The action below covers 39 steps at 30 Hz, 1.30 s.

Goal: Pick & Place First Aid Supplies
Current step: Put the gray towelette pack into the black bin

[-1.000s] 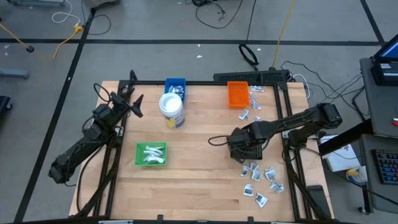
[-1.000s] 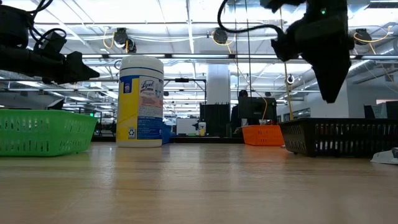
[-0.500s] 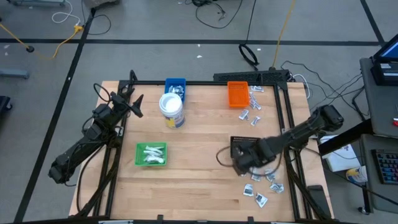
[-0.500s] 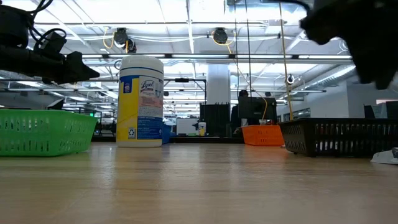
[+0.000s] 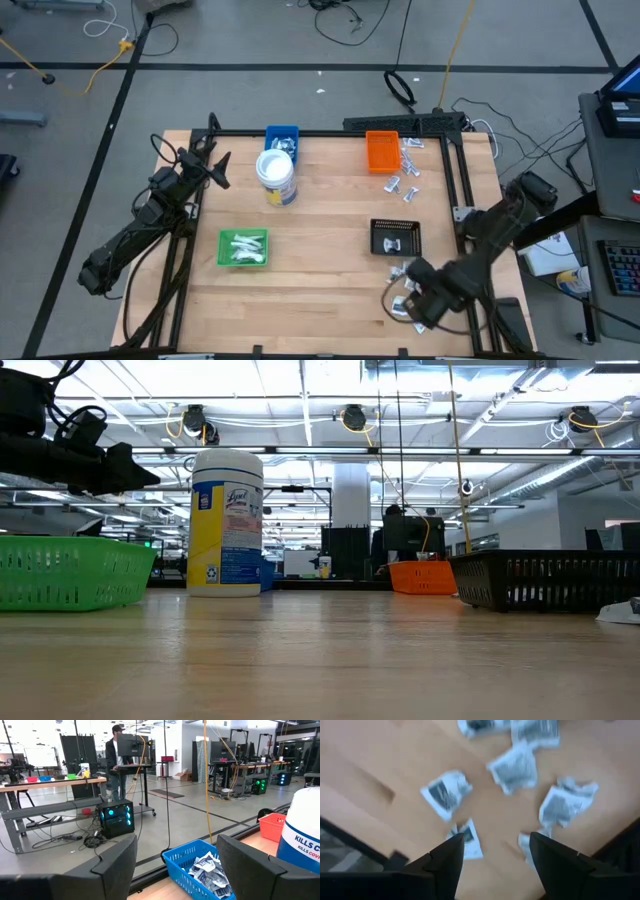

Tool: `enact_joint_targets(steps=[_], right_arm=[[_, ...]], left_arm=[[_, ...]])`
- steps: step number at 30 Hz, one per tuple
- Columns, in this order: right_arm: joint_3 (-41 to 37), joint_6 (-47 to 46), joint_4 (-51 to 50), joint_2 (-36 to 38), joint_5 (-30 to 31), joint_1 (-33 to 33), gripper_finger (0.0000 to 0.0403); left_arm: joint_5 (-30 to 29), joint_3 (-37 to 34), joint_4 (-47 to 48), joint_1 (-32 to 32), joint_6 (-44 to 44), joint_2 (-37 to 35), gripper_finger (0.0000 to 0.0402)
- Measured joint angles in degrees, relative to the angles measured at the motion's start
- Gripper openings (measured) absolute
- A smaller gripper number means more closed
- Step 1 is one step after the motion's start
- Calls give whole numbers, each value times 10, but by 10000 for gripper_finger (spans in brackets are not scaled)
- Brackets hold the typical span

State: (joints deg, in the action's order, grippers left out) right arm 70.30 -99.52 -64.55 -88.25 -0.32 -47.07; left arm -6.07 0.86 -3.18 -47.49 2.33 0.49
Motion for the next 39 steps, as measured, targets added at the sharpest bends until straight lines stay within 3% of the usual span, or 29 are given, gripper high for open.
enact_joint_targets(steps=[5,13,21,29,34,39], right_arm=[[1,-36,15,-8,-8,-41,220],[1,-19,114,-78,-44,-61,219],[0,-1,156,-137,-45,-67,219],[0,28,203,-181,-45,-67,216],[1,22,204,-192,-45,-67,172],[1,17,208,-192,-60,-65,89]], left_arm=[[0,0,0,0,0,0,284],[0,0,0,0,0,0,289],[0,0,0,0,0,0,274],[0,0,0,0,0,0,284],[0,0,0,0,0,0,291],[0,0,0,0,0,0,288]])
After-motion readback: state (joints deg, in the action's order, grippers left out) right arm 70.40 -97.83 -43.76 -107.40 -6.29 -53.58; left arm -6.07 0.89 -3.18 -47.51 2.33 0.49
